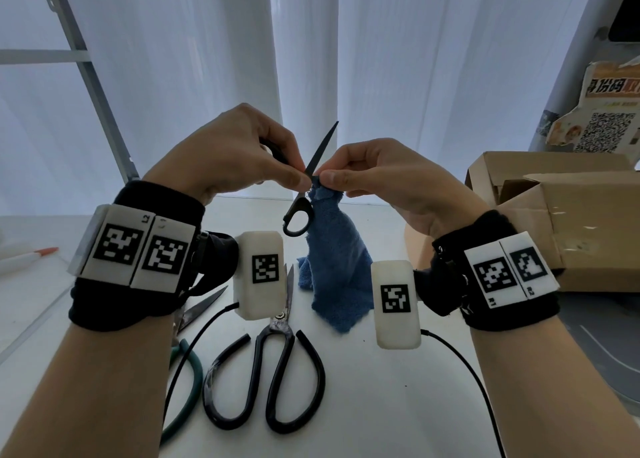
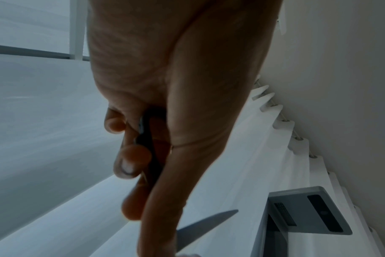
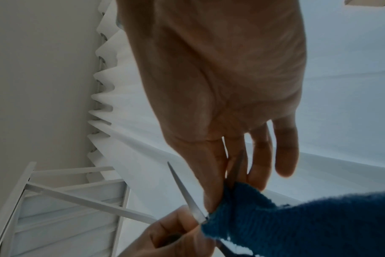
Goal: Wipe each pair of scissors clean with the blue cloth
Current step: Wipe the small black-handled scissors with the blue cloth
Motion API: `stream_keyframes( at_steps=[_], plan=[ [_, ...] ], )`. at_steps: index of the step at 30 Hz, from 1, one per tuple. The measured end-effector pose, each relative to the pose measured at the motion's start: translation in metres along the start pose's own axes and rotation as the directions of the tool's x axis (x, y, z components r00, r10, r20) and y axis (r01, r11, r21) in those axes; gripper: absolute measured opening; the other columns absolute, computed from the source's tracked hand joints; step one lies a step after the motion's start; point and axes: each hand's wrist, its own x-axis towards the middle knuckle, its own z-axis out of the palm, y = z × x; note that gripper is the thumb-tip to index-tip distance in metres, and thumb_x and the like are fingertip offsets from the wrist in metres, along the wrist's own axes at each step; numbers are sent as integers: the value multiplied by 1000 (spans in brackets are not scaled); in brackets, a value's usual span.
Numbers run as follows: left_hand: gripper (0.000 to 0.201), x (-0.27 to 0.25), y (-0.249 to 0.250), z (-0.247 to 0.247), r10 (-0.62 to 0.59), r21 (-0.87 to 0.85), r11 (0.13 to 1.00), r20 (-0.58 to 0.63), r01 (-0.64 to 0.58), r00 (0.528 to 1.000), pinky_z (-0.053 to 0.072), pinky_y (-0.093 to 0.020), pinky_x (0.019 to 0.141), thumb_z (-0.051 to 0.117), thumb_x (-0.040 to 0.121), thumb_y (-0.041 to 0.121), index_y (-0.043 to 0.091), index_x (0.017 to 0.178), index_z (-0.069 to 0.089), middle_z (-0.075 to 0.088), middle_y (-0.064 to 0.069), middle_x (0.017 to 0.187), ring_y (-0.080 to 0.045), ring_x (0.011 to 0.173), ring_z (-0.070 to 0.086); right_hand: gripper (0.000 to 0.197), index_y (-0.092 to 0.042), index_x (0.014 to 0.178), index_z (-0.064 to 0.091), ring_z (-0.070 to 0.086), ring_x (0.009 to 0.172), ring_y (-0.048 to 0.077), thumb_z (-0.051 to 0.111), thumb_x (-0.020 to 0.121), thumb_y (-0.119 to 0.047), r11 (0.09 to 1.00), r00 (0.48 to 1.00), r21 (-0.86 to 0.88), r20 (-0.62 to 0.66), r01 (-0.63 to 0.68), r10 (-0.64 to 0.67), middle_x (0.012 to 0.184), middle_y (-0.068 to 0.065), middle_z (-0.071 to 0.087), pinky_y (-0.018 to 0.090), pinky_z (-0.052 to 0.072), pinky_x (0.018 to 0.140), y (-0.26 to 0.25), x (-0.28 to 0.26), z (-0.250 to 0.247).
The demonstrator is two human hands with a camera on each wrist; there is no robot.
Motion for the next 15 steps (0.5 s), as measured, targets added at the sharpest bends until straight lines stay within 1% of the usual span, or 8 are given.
stream_keyframes(
  at_steps=[1, 3, 5, 6, 8, 10, 15],
  plan=[
    [11, 0, 0, 0, 0, -8, 1000, 1, 0, 1000, 38, -23, 61, 86, 70, 16, 18, 67, 76, 64, 7, 57, -6, 58, 46, 6, -14, 93, 75, 62, 88, 7, 72, 90, -18, 1000, 1000, 3, -1, -2, 2, 95, 4, 75, 28, 46, 87, 0, 0, 0],
    [11, 0, 1, 1, 6, 0, 1000, 4, -6, 1000, 38, -23, 61, 86, 71, 16, 17, 67, 75, 63, 8, 56, -3, 56, 46, 4, -14, 91, 75, 61, 87, 7, 73, 88, -18, 1000, 1000, 15, -15, 13, -13, 92, 4, 74, 28, 45, 87, 0, 0, 1],
    [12, 1, 1, 3, 11, 29, 1000, 1, -11, 1000, 37, -25, 63, 86, 71, 16, 18, 66, 75, 63, 9, 55, -1, 53, 46, 2, -17, 86, 74, 60, 86, 6, 74, 88, -18, 1000, 999, 20, -22, 24, -23, 88, 1, 73, 29, 46, 88, 1, 1, 3],
    [12, 1, 1, 2, 11, 38, 999, 0, -11, 1000, 37, -26, 64, 86, 70, 17, 19, 66, 75, 63, 10, 56, -1, 54, 47, 2, -18, 86, 74, 61, 87, 7, 74, 88, -18, 1000, 1000, 20, -18, 23, -23, 88, 0, 73, 30, 46, 89, 1, 1, 4],
    [11, 1, 0, 1, 0, 29, 1000, 6, -1, 1000, 38, -27, 65, 86, 70, 18, 19, 67, 76, 63, 9, 56, -6, 59, 47, 3, -19, 87, 75, 62, 88, 6, 73, 88, -17, 1000, 1000, 22, 6, 11, -11, 89, -2, 73, 29, 46, 89, 0, 0, 3],
    [11, 1, -1, -1, -6, 14, 1000, 14, 5, 1000, 38, -26, 64, 87, 70, 18, 18, 67, 76, 63, 8, 57, -8, 62, 46, 4, -20, 87, 75, 61, 88, 6, 74, 88, -16, 1000, 1000, 24, 22, 5, -6, 90, -3, 74, 28, 45, 86, -1, 0, 1],
    [11, 1, 2, 2, 12, 33, 999, 9, -12, 1000, 37, -25, 63, 86, 71, 17, 18, 68, 76, 63, 9, 56, -1, 54, 47, 3, -19, 84, 74, 59, 84, 6, 75, 86, -17, 999, 1000, 23, -9, 27, -27, 87, 0, 72, 27, 42, 81, -2, -1, 2]
  ],
)
